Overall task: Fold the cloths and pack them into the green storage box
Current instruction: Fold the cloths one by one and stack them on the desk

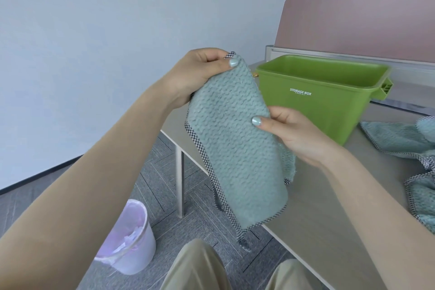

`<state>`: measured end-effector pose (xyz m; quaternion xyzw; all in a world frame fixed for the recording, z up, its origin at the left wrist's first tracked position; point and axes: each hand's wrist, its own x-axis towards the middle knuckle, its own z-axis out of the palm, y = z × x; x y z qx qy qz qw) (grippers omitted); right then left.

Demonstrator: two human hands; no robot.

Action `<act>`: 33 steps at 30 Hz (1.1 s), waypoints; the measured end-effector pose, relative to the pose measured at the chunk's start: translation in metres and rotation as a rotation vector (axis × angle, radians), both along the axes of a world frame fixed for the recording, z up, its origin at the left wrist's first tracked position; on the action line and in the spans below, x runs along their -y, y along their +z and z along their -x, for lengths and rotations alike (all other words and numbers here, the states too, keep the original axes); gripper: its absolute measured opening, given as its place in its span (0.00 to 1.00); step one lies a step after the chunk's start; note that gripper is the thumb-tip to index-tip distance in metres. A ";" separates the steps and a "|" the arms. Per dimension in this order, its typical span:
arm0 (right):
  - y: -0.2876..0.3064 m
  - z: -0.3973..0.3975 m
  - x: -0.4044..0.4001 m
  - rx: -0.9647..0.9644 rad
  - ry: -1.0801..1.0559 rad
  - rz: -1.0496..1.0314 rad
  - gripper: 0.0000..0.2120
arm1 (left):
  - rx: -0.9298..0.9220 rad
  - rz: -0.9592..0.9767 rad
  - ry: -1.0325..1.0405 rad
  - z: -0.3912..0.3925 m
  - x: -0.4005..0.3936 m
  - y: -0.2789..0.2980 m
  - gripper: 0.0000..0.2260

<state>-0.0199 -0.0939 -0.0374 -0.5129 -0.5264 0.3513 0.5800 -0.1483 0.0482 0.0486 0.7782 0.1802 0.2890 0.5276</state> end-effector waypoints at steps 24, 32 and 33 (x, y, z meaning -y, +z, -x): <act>-0.022 -0.002 -0.019 -0.547 -0.455 0.120 0.08 | 0.205 0.344 0.501 0.019 0.064 -0.138 0.11; -0.022 0.001 -0.019 -0.532 -0.446 0.139 0.07 | 0.160 0.331 0.484 0.019 0.054 -0.136 0.06; -0.021 0.001 -0.019 -0.520 -0.448 0.142 0.07 | 0.140 0.375 0.461 0.018 0.051 -0.135 0.05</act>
